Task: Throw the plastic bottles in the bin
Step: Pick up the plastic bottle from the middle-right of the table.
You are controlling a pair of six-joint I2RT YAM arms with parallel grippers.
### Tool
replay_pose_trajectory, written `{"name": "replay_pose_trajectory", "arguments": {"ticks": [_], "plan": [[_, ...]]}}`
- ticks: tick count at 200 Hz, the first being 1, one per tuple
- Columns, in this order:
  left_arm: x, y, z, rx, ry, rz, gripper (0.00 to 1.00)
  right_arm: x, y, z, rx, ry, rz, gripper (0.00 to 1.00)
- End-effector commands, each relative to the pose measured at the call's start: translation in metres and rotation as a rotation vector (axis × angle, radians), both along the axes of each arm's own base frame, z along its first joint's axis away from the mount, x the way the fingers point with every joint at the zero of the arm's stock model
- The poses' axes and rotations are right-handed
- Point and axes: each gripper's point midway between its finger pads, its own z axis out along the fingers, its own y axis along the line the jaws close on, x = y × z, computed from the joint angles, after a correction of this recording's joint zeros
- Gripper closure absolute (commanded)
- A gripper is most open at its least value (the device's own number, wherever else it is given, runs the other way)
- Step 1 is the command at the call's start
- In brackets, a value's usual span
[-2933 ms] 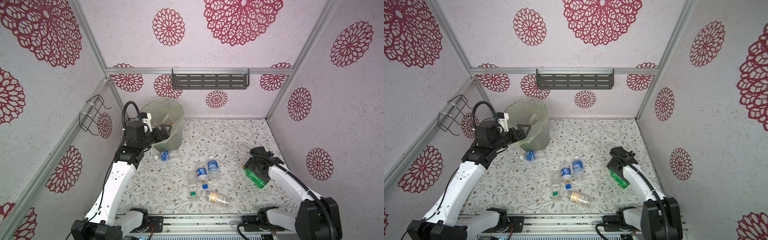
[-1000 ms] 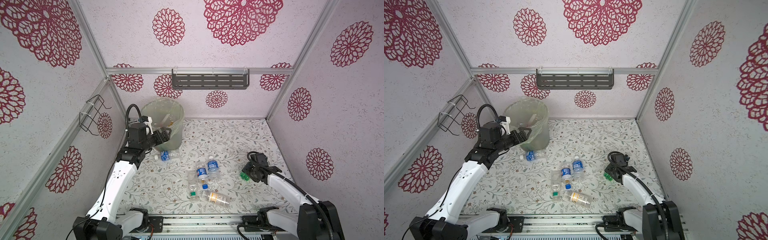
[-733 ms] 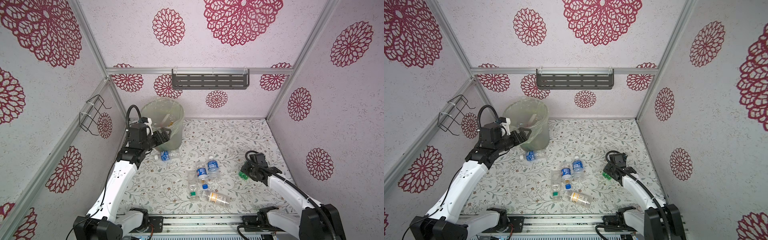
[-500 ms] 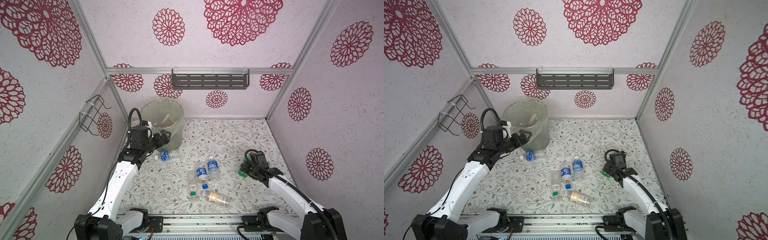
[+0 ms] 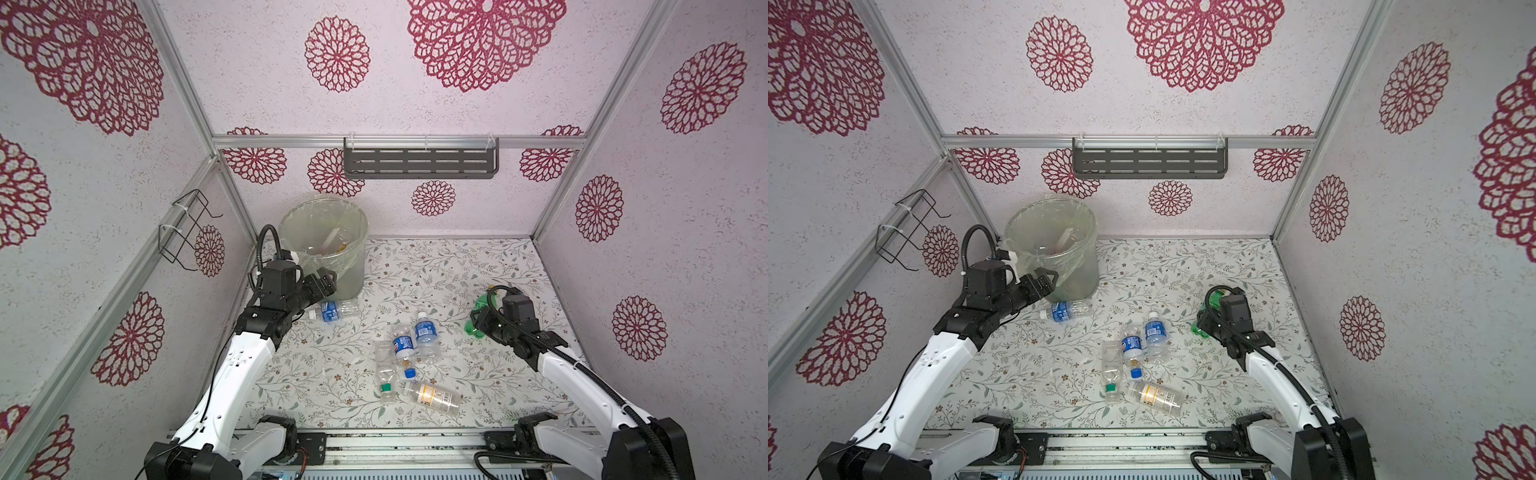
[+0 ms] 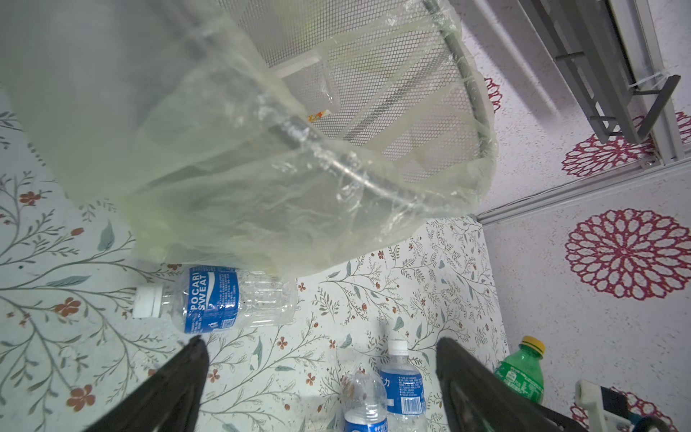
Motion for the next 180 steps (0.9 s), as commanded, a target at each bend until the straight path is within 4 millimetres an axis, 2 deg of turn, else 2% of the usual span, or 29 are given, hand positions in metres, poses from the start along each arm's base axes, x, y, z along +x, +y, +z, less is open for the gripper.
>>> {"name": "replay_pose_trajectory", "arguments": {"ticks": [1,103,180], "plan": [[-0.002,0.003,-0.007,0.023,0.009,0.01,0.03,0.014,0.017,0.035,0.027,-0.105,0.054,0.56],[-0.007,-0.001,-0.028,0.012,0.031,-0.003,0.03,0.034,0.069,0.079,0.01,-0.189,0.184,0.57],[-0.01,-0.001,-0.037,0.014,0.045,-0.005,0.03,0.059,0.12,0.125,-0.012,-0.255,0.308,0.58]]}}
